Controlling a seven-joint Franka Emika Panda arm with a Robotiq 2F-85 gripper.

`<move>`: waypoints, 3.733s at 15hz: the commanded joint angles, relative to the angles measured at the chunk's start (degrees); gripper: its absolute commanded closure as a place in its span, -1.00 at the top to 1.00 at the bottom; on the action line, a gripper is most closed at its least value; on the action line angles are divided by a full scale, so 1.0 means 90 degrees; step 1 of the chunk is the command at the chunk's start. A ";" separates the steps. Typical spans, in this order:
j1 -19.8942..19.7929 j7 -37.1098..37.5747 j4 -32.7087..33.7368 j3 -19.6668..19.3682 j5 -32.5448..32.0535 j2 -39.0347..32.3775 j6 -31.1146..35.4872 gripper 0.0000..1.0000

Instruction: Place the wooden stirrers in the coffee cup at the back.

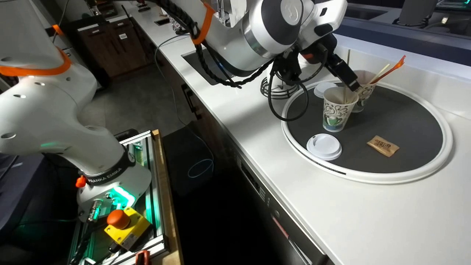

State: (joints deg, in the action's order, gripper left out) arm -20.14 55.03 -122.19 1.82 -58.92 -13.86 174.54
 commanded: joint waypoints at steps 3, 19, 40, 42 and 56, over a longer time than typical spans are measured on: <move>0.0164 0.0457 0.0103 -0.0229 -0.0332 -0.0168 0.0018 1.00; 0.0989 0.2147 0.0603 -0.0620 -0.1848 -0.0384 -0.0997 1.00; 0.1070 0.3948 0.1647 -0.0699 -0.3168 -0.1217 -0.1014 -0.34; 0.1053 0.4027 0.1463 -0.0688 -0.3175 -0.1022 -0.0954 -0.61; 0.1042 0.5272 0.0548 -0.0842 -0.4045 0.0511 -0.0972 -0.98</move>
State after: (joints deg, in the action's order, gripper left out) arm -10.74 97.45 -114.65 -5.23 -91.01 -12.77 165.07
